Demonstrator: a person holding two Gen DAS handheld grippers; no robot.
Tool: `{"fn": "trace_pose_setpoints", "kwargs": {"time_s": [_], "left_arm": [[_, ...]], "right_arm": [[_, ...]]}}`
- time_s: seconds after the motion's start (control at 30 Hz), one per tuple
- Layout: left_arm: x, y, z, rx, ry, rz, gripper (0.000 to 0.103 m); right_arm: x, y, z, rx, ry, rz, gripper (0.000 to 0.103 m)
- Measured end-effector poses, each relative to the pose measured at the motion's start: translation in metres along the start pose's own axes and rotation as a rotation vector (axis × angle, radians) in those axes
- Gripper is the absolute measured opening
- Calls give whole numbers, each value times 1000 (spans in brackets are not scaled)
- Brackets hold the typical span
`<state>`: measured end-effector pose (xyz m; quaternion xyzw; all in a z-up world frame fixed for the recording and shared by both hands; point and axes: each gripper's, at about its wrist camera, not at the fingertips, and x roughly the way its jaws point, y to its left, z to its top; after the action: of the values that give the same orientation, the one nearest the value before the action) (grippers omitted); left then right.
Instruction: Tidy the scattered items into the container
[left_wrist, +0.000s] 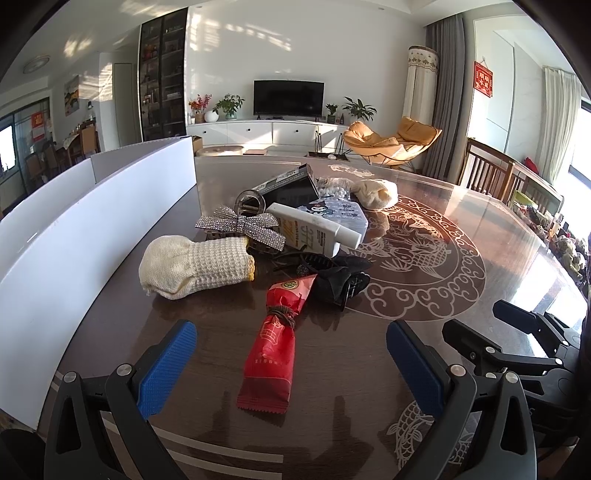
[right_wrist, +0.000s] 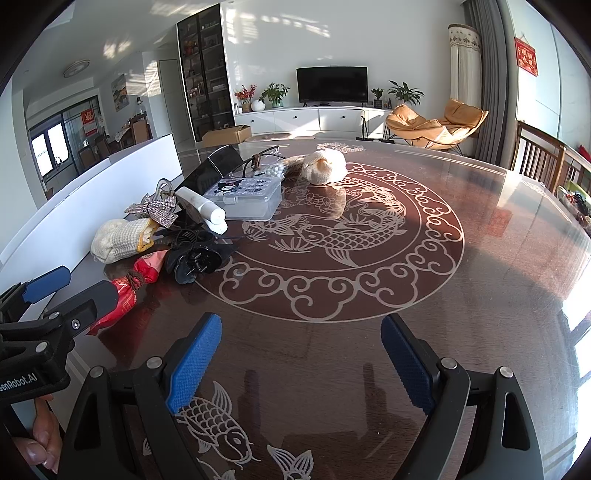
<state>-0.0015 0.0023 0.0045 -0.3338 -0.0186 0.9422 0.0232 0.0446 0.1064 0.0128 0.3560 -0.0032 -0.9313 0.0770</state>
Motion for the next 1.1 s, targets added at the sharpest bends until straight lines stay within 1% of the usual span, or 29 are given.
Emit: {"fn": "trace_pose_setpoints", "kwargs": {"time_s": [0.47,0.7,0.8,0.9,1.0,1.1], "left_arm": [[1,-2,-2,14,10,3,103],[4,-6,-5,32,24,5,103],[3,-12,-6,65,19,17,103],[4,-18,-8,90,10,27,103],[8,-24,-10,111,30,19,103],[7,-32,-11,137,23,15,103]], "right_arm": [[-1,-2,1,7,1,1,89],[-3,-14,1,72,-8,-6,89],[-4,-22,2,110,-2,-30,89],[-6,-31,2,123,-1,-78,89],[-8,-46,3,140,9,-118,89],[-10,-64,1,174,17,-143,89]]}}
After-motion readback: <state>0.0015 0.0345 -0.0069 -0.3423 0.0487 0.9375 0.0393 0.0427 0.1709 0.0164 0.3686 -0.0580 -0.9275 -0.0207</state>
